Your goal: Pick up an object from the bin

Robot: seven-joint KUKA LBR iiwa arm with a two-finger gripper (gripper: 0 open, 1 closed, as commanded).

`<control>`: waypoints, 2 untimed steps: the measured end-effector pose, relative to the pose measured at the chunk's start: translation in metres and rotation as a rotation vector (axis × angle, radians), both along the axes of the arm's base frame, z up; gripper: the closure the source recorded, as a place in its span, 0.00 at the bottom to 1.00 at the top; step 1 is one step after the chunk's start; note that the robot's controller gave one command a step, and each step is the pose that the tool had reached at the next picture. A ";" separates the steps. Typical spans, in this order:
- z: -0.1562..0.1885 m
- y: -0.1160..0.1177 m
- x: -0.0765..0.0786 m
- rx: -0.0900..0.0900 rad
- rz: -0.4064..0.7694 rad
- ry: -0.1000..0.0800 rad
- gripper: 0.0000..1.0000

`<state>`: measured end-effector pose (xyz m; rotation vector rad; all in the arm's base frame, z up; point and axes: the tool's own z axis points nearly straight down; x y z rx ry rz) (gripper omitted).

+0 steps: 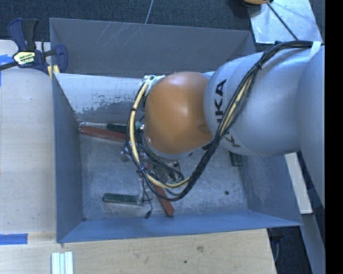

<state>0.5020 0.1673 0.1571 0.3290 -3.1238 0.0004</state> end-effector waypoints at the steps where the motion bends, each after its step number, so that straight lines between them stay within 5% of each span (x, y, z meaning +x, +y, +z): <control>1: -0.035 0.000 -0.002 0.001 -0.252 -0.002 0.00; 2: -0.090 0.007 0.011 -0.001 -0.185 0.002 0.00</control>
Offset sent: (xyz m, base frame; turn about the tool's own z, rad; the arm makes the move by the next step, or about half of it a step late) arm 0.0106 0.0076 -0.0871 0.1863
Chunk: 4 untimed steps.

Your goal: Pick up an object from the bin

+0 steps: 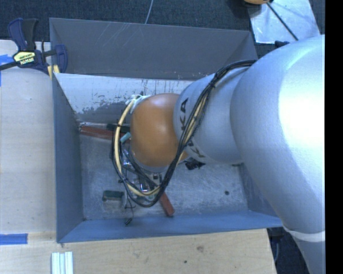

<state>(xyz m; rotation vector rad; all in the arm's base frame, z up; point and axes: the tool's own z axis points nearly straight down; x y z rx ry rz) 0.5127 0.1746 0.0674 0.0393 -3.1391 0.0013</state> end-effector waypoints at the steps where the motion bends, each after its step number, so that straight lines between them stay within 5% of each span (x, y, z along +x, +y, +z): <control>1: 0.004 -0.008 -0.020 0.005 -0.172 -0.009 1.00; 4: 0.028 -0.009 -0.023 -0.001 -0.173 0.004 1.00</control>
Offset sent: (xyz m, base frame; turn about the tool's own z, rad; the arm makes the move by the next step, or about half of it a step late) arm 0.0000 0.0000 0.0000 0.0000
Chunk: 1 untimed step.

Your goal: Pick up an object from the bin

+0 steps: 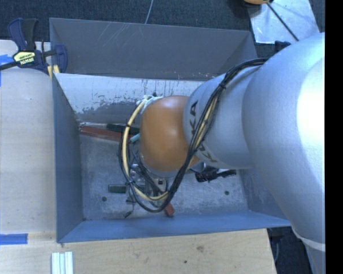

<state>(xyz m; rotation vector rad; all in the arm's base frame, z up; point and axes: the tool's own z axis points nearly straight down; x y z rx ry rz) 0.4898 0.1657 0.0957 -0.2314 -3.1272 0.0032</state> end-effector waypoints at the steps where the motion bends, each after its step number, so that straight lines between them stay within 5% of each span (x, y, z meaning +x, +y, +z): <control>1: 0.014 0.001 0.003 0.003 0.000 -0.010 1.00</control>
Offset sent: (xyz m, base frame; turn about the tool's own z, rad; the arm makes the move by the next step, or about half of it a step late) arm 0.0000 0.0001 0.0018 0.0000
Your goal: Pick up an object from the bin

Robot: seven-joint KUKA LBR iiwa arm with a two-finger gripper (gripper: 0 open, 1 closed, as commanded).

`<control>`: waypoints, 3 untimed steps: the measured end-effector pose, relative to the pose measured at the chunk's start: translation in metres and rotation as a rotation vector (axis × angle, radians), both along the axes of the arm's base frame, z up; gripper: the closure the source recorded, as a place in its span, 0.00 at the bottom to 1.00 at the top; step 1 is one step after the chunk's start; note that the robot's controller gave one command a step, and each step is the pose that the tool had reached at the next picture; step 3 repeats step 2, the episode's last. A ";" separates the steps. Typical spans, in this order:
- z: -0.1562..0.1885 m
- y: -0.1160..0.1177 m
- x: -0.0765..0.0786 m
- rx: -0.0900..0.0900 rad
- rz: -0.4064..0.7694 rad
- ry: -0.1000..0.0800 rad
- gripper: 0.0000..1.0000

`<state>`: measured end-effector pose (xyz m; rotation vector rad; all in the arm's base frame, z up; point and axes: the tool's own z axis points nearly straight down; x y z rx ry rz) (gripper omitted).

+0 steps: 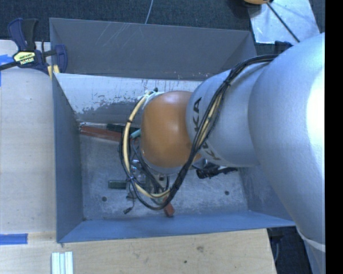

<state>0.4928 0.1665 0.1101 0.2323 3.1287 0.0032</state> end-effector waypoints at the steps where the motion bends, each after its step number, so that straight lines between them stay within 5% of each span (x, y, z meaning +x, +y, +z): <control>1: 0.004 0.000 0.000 0.001 0.000 -0.002 1.00; 3: 0.008 0.000 -0.001 -0.002 0.000 0.004 1.00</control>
Offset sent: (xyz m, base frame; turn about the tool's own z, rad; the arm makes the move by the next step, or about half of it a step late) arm 0.0000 0.0001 0.0852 0.0000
